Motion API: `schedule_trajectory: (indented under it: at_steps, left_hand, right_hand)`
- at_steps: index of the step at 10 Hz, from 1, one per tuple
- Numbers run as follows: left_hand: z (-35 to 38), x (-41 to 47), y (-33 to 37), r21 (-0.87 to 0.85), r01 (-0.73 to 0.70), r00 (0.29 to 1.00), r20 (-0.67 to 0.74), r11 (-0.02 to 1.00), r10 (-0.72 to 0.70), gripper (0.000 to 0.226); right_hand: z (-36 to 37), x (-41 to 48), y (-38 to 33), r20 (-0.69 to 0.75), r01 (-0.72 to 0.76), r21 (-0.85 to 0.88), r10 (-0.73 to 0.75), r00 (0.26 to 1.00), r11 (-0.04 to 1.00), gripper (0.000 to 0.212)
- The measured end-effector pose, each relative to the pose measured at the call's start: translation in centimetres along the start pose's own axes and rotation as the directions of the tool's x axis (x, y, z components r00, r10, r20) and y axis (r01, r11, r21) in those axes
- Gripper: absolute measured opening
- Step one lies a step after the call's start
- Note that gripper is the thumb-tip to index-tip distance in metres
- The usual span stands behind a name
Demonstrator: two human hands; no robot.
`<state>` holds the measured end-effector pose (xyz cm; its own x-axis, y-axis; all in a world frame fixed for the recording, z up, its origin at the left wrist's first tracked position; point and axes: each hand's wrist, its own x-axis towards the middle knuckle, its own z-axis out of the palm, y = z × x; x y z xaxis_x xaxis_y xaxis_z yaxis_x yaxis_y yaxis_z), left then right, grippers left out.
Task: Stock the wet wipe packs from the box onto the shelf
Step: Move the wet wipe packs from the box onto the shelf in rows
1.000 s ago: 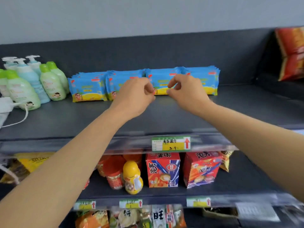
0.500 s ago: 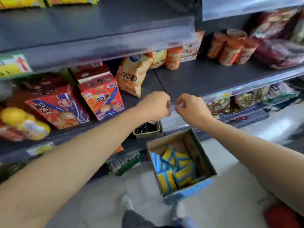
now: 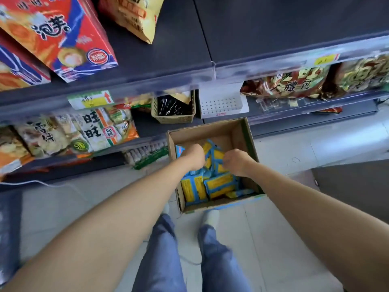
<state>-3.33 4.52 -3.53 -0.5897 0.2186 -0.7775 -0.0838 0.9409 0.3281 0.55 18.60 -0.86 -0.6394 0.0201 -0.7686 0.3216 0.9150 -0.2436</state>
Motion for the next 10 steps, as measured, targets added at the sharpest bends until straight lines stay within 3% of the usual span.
schedule_trajectory:
  at_steps: [1,2,3,4,5,6,7,8,10]
  left_hand:
    - [2.6,2.3,-1.3,-0.158,0.122,0.993,0.031,0.980,-0.118,0.015]
    - [5.4,4.2,-2.3,-0.137,0.248,0.965,0.127,0.959,-0.231,0.020]
    - [7.4,6.3,-3.1,-0.272,0.333,0.938,0.198,0.903,-0.286,0.036]
    - [8.6,7.3,-3.5,-0.286,0.401,0.915,0.179,0.871,-0.362,0.048]
    - [8.9,7.8,-3.6,-0.305,0.431,0.902,0.174,0.849,-0.395,0.059]
    - [8.3,7.6,-3.6,-0.390,0.490,0.872,0.242,0.780,-0.426,0.063]
    - [7.4,6.3,-3.3,-0.494,0.505,0.863,0.269,0.707,-0.428,0.051]
    - [6.7,4.6,-3.1,-0.524,0.460,0.887,0.230,0.717,-0.401,0.047]
    - [4.5,1.6,-2.4,-0.353,0.377,0.926,0.136,0.857,-0.351,0.031]
  right_hand:
    - [3.7,2.8,0.9,0.091,-0.033,-0.022,0.035,0.995,0.999,0.035]
    - [6.7,5.7,1.9,0.167,-0.065,-0.063,0.075,0.983,0.996,0.039]
    - [8.3,7.7,2.4,0.212,-0.109,0.001,0.106,0.971,0.994,0.044]
    - [10.1,9.0,3.1,0.285,-0.066,-0.097,0.091,0.954,0.993,0.045]
    - [10.7,9.7,3.6,0.231,-0.095,-0.114,0.119,0.966,0.989,0.042]
    - [9.8,9.4,3.7,0.141,-0.195,0.039,0.188,0.972,0.980,0.039]
    - [8.4,8.5,4.4,0.041,-0.268,0.131,0.265,0.963,0.954,0.041]
    - [5.9,6.8,4.4,-0.026,-0.310,0.211,0.322,0.946,0.927,0.049]
    - [0.1,3.0,2.4,-0.126,-0.195,0.099,0.207,0.970,0.976,0.032]
